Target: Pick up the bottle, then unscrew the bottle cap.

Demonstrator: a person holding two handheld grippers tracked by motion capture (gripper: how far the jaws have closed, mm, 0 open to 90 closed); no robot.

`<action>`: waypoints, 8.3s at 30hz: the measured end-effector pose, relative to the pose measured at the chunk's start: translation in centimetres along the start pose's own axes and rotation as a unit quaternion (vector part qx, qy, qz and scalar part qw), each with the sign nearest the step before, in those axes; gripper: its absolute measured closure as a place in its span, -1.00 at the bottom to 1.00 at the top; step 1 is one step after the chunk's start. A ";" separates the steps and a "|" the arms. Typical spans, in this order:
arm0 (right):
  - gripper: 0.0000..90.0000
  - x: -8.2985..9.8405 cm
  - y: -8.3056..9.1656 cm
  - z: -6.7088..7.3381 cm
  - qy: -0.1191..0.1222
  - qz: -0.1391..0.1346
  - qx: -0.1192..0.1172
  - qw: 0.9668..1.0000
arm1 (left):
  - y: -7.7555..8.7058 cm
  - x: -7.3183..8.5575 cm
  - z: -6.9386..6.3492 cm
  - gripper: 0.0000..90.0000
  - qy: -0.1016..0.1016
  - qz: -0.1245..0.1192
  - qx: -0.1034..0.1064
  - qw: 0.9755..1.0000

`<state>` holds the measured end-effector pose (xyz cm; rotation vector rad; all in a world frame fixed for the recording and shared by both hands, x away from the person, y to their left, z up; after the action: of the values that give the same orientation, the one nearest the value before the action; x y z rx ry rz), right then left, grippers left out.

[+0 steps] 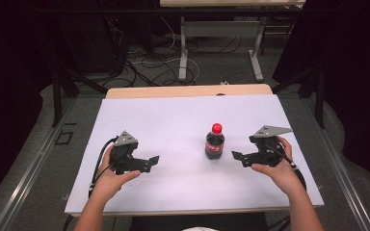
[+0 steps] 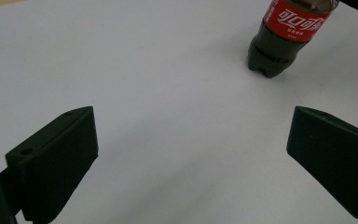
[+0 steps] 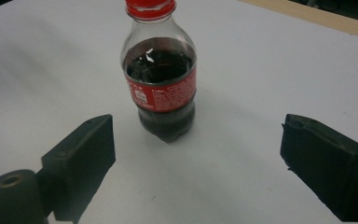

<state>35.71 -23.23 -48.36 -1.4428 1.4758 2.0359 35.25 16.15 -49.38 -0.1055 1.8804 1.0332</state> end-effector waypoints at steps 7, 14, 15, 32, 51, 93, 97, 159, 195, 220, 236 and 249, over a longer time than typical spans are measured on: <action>-0.74 0.1 -1.4 0.5 0.008 -0.008 -0.007 1.000 | 0.0 0.4 0.0 -0.95 0.002 -0.002 -0.003 1.000; -0.65 -0.5 -2.6 1.0 0.022 -0.012 -0.023 0.999 | 0.4 0.7 0.0 -0.95 0.003 0.001 -0.007 1.000; -0.65 -0.6 -2.9 1.1 0.026 -0.010 -0.029 0.999 | 0.4 0.7 0.0 -0.95 0.003 0.004 -0.006 1.000; -0.58 -1.0 -8.6 2.5 0.024 0.024 -0.040 0.999 | 0.5 1.0 0.1 -0.95 0.005 0.004 -0.008 1.000; -0.36 -1.1 -9.2 2.9 0.057 0.024 -0.017 0.998 | 0.4 0.9 -0.1 -0.95 0.008 0.003 -0.006 1.000; -0.35 -2.1 -4.0 11.4 0.162 0.050 -0.165 0.972 | 0.7 -7.3 -9.4 -0.33 -0.122 0.000 0.170 0.978; -0.35 -1.9 -3.9 11.6 0.166 0.048 -0.174 0.970 | 0.4 -7.7 -10.2 -0.27 -0.136 0.007 0.190 0.972; -0.34 -1.9 -3.7 13.2 0.133 0.052 -0.129 0.981 | -1.2 -8.7 -12.9 0.07 -0.059 0.007 0.098 0.993; -0.34 -2.2 -2.9 13.4 0.129 0.046 -0.140 0.981 | -0.2 -8.1 -13.6 0.28 -0.104 -0.014 0.111 0.988; -0.34 -2.4 -2.5 14.0 0.150 0.040 -0.159 0.975 | 0.6 -7.6 -13.0 0.37 -0.123 -0.023 0.139 0.982; -0.34 -2.5 -1.9 14.2 0.166 0.039 -0.202 0.965 | 1.2 -8.1 -10.5 0.02 -0.179 -0.015 0.284 0.942; -0.34 -2.3 -2.0 14.9 0.172 0.042 -0.211 0.961 | 0.7 -7.5 -11.1 0.36 -0.188 -0.019 0.299 0.935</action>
<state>29.69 -9.28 -47.69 -2.0190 1.2809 2.3467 31.23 6.43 -41.07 0.3844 1.7442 0.3799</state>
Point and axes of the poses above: each handheld gripper's, and its own axes: y roughly backward along the jaws, x roughly out of its underside, z roughly to its left, the point moved 3 cm from there along -y, roughly forward along the jaws, and after that the axes turned 6 degrees about x, right-handed, at the moved point
